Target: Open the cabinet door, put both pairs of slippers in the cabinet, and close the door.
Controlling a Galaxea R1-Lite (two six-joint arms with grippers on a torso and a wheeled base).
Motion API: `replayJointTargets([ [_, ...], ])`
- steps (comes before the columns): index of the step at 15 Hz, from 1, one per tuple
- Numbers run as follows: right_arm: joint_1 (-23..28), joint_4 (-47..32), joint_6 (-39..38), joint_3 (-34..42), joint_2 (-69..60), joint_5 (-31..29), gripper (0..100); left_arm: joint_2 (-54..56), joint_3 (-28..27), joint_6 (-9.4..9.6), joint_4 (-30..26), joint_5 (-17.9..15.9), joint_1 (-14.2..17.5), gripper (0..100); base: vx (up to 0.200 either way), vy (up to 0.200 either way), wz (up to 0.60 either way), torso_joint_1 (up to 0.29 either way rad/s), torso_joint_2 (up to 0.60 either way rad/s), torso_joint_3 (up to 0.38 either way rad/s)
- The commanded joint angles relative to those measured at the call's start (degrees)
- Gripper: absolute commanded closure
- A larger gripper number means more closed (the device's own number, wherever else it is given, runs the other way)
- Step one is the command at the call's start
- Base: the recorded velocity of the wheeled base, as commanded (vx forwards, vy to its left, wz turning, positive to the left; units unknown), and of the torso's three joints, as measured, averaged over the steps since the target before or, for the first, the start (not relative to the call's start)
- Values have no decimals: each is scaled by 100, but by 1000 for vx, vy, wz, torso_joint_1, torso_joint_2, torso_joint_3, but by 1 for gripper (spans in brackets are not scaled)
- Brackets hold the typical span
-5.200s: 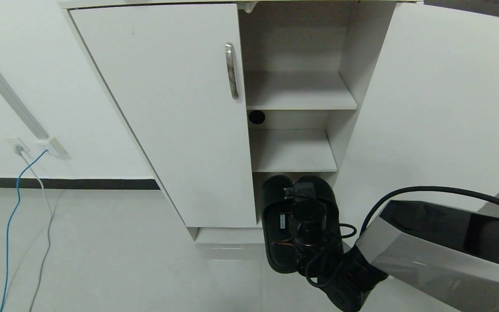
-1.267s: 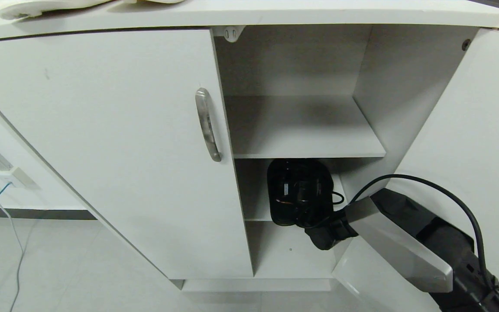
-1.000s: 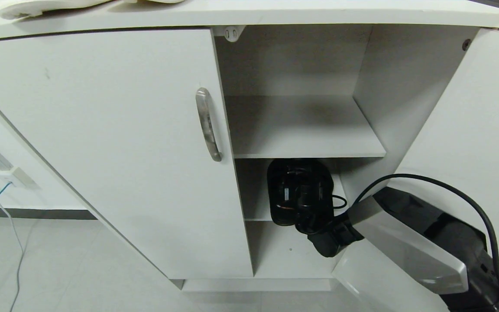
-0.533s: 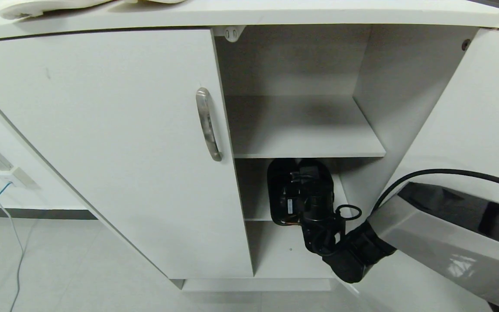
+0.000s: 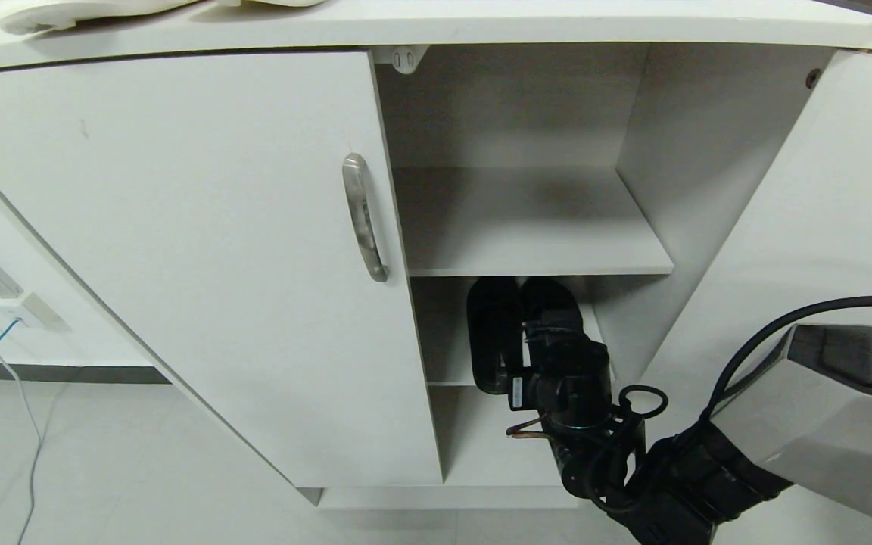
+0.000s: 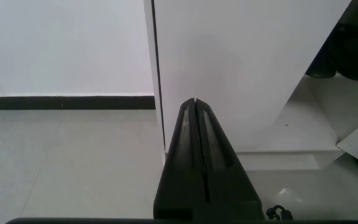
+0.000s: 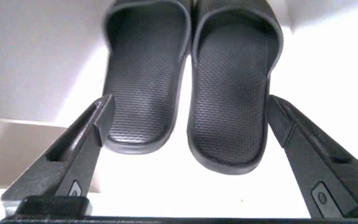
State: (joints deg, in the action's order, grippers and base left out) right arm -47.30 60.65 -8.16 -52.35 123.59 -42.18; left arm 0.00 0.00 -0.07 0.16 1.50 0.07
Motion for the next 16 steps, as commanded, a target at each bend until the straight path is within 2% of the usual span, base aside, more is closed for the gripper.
replayJointTargets([
  [1, -69, 0, -2, 75, -107, -1, 0, -9, 0, -1, 2, -1, 1, 100, -200, 0, 0, 7, 2, -2],
  [9, -210, 0, 7, 234, -362, -106, 0, -9, 0, -10, 2, 26, 1, 100, -200, 0, 0, 3, 4, 1],
  [16, -297, -18, 60, 313, -555, -106, 0, -9, 0, -1, 2, 8, 1, 100, 0, 0, 0, 0, 0, 0],
])
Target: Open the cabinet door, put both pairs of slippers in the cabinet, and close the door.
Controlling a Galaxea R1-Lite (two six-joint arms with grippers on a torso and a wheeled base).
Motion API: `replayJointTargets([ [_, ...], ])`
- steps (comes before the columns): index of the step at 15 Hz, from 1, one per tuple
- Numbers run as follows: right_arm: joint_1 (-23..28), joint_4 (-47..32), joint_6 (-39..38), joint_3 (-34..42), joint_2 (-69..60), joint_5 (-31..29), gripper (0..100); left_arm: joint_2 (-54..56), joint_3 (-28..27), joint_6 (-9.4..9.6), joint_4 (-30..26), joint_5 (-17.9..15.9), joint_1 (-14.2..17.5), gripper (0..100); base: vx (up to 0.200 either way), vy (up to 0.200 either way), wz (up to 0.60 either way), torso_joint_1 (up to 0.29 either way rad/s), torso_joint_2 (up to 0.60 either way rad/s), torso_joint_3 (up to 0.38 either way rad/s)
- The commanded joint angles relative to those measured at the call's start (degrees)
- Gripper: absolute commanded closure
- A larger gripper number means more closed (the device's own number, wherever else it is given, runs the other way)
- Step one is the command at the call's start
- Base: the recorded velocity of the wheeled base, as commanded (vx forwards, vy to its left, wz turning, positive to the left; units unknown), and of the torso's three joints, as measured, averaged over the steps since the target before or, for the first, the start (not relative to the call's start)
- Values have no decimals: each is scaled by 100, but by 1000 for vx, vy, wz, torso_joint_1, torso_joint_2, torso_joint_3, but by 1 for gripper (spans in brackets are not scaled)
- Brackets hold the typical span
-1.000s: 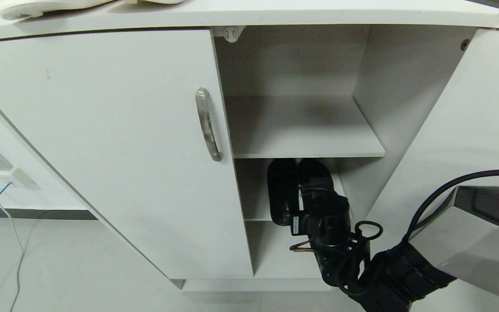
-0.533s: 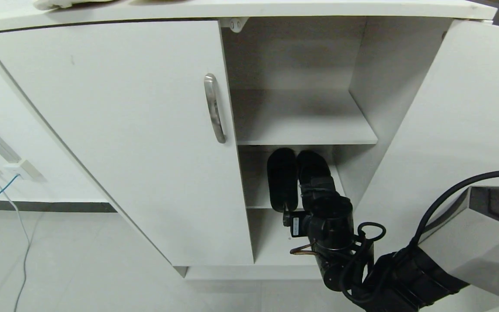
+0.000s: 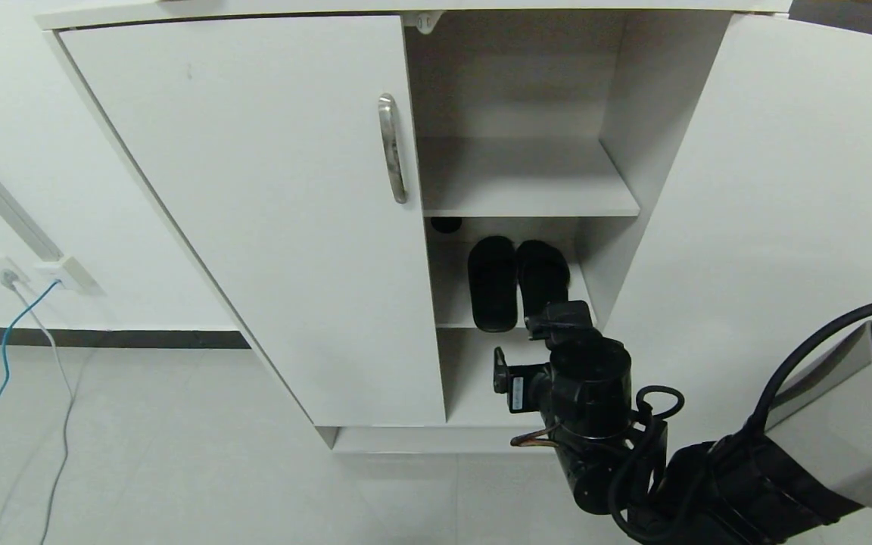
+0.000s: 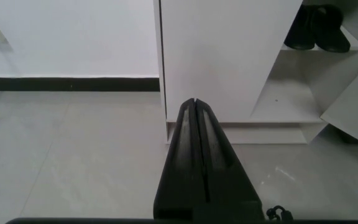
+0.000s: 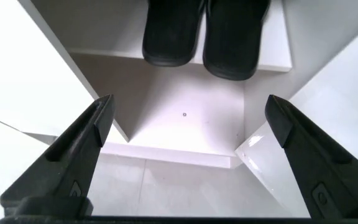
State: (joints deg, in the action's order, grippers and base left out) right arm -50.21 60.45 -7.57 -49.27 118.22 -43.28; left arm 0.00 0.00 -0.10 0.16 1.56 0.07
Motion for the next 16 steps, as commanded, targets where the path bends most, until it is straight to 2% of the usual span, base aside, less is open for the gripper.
replayJointTargets([
  [1, -6, 2, 1, 14, -28, -5, 0, -9, 0, 1, 2, -7, 1, 100, 0, 0, 0, 0, 0, 0],
  [16, 3, 10, 98, 58, -36, -5, 0, -9, -9, 1, 2, -15, 1, 100, 0, 0, 0, 1, 0, 14],
])
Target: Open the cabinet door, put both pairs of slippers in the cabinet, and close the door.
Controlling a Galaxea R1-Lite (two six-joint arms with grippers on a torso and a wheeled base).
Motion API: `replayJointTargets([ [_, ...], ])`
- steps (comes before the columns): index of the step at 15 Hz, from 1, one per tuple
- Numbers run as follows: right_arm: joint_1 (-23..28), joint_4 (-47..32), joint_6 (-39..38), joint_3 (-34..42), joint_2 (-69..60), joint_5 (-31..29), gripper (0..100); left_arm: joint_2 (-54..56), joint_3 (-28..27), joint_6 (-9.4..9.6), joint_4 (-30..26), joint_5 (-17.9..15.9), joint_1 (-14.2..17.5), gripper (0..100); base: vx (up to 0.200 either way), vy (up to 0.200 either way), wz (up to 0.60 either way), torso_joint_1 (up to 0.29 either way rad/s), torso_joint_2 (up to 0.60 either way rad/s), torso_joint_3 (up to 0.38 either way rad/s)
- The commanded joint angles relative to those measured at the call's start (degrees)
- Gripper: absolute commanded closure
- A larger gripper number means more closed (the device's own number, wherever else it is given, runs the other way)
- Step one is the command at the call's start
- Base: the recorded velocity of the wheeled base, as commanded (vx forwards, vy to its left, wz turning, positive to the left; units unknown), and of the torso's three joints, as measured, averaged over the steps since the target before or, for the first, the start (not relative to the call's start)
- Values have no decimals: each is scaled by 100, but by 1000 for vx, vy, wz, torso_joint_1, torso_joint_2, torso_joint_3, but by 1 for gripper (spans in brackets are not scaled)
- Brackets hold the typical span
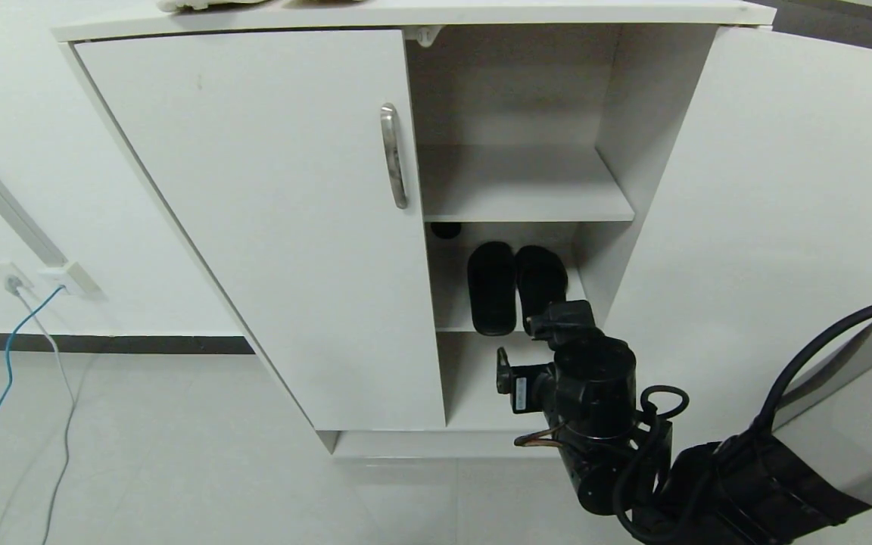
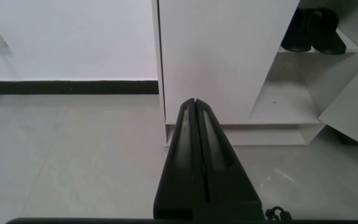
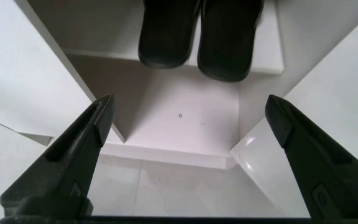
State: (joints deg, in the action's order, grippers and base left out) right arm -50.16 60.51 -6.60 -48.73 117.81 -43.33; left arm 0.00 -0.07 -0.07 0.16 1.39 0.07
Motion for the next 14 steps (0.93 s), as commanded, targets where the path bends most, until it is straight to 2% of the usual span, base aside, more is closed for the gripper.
replayJointTargets([
  [1, -2, 4, 0, 3, 5, 0, 0, -9, 7, -1, 2, 2, 1, 100, 0, 0, 0, 2, 2, 183],
  [10, -2, 4, 27, 56, 23, -9, 0, -9, 7, -10, 2, 46, 1, 100, 0, 0, 0, 4, 2, 193],
  [14, -2, 13, 27, 65, 23, -36, 0, -9, 7, -19, 2, 46, 1, 100, 0, 0, 0, 1, 1, 39],
])
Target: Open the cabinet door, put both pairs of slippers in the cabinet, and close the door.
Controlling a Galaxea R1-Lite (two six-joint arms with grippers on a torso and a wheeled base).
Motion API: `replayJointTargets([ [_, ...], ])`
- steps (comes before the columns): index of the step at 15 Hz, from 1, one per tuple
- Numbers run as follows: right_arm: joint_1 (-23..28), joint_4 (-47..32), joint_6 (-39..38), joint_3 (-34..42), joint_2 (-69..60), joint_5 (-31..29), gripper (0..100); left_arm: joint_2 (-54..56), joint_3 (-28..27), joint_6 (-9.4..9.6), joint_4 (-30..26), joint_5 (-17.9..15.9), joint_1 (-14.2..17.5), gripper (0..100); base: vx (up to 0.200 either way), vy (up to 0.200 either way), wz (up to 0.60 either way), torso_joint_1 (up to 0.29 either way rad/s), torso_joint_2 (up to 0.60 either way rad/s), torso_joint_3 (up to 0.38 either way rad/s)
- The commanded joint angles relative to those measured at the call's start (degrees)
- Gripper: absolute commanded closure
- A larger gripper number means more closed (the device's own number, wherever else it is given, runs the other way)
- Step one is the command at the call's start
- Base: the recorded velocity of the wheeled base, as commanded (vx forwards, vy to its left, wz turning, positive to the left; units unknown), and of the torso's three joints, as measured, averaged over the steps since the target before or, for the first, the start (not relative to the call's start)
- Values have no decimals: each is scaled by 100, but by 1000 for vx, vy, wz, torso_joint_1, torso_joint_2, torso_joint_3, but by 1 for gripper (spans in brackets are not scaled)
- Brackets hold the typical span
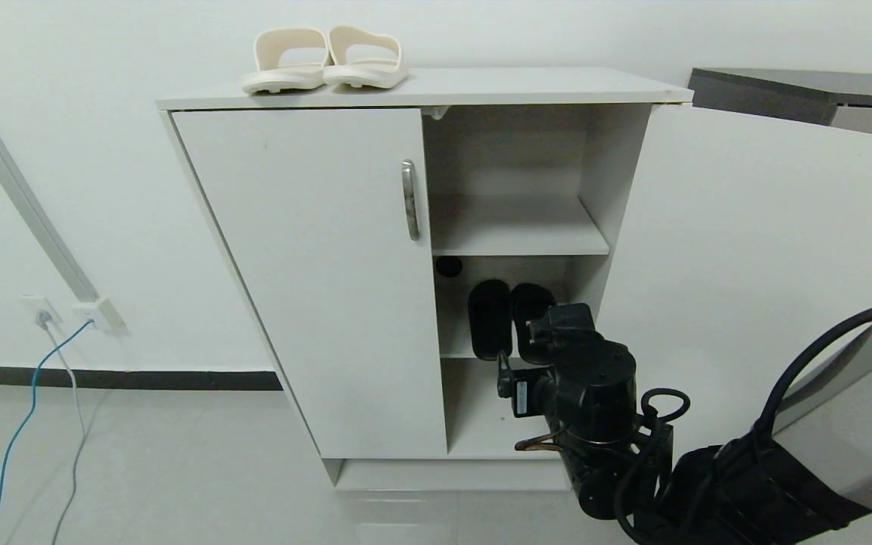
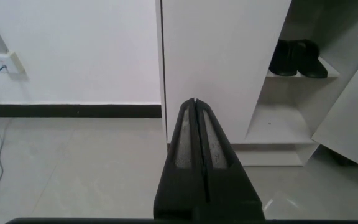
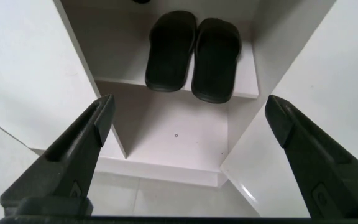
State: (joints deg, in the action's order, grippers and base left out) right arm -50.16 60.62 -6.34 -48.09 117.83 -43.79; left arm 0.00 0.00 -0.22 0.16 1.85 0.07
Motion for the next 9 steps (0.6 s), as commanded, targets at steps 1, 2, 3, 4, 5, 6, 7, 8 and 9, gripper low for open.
replayJointTargets([
  [1, -2, 2, 1, 2, 20, -24, 0, -9, 0, -4, 2, -1, 1, 100, 0, 0, 0, 0, 0, 0],
  [2, -2, 2, 1, 2, 29, -33, 0, -9, 0, -4, 2, -1, 1, 100, 0, 0, 0, 0, 0, 0],
  [3, -2, 2, 1, 2, 29, -33, 0, -9, 0, 4, 2, -1, 1, 100, 0, 200, 0, -2, 7, 12],
  [4, -2, 2, 1, 2, 29, -33, 0, -9, 0, 4, 2, -10, 1, 100, 0, 200, 0, 2, 2, 2],
  [5, 7, 2, 1, 2, 29, -33, 0, -9, 0, 4, 2, -10, 1, 100, 0, 200, 0, -2, 2, 2],
  [6, -2, 2, 1, 2, 29, -33, 0, -9, 0, 4, 2, -10, 1, 100, 0, 200, 0, 2, 2, -2],
  [7, 7, 2, 1, 2, 29, -33, 0, -9, 0, 4, 2, -10, 1, 100, 0, 200, 0, 7, 2, 12],
  [8, 7, 2, 1, 2, 29, -33, 0, -9, 0, 4, 2, -10, 1, 100, 0, 200, 0, -2, 2, 7],
  [9, 7, 2, 1, 2, 29, -33, 0, -9, 0, 4, 2, -10, 1, 100, 0, 200, 0, 7, 2, -7],
])
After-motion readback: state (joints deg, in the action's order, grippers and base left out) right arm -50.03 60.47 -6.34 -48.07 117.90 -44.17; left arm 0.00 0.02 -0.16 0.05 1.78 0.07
